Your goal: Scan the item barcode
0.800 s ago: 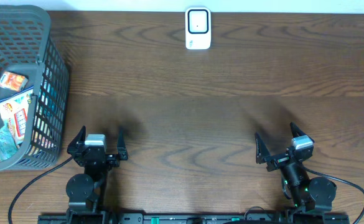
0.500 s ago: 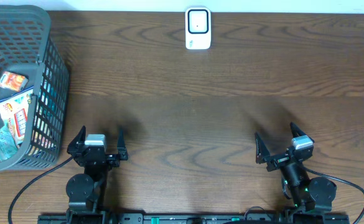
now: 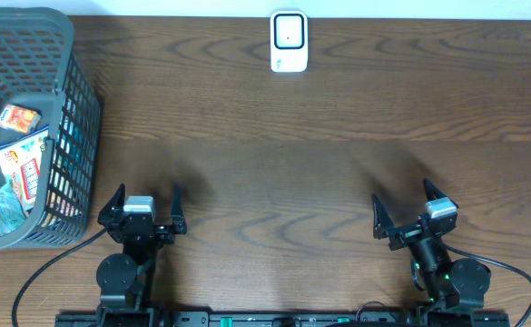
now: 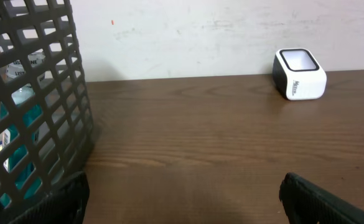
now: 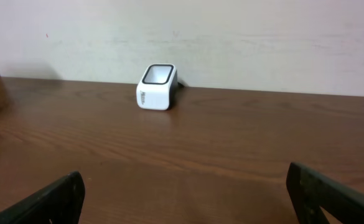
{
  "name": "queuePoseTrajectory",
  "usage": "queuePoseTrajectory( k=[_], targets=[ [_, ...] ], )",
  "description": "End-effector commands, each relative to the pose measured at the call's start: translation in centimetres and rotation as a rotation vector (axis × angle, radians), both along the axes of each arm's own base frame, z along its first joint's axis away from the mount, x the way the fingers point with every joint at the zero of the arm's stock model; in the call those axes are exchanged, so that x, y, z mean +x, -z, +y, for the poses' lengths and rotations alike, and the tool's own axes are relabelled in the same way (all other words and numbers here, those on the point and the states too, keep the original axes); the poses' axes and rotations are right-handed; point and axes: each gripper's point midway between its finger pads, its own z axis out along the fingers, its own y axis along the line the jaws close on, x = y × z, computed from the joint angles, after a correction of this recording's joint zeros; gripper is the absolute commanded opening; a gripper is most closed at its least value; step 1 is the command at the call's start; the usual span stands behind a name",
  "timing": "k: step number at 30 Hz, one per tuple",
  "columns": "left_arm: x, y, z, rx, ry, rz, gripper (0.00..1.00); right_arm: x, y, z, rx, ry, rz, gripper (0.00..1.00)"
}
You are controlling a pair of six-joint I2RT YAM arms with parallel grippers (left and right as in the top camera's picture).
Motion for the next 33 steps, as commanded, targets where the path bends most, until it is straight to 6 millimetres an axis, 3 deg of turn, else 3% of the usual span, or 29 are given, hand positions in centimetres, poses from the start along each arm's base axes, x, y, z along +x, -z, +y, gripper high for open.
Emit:
queuePoseTrajectory(
  k=[1, 33],
  targets=[
    [0.01, 1.66, 0.31, 0.005, -0.016, 0.04, 0.98, -0.01, 0.08, 0.04, -0.008, 0.001, 0.0, 0.99],
    [0.04, 1.83, 0.25, -0.065, -0.022, 0.049, 0.98, -0.01, 0.08, 0.04, -0.008, 0.001, 0.0, 0.99]
  ],
)
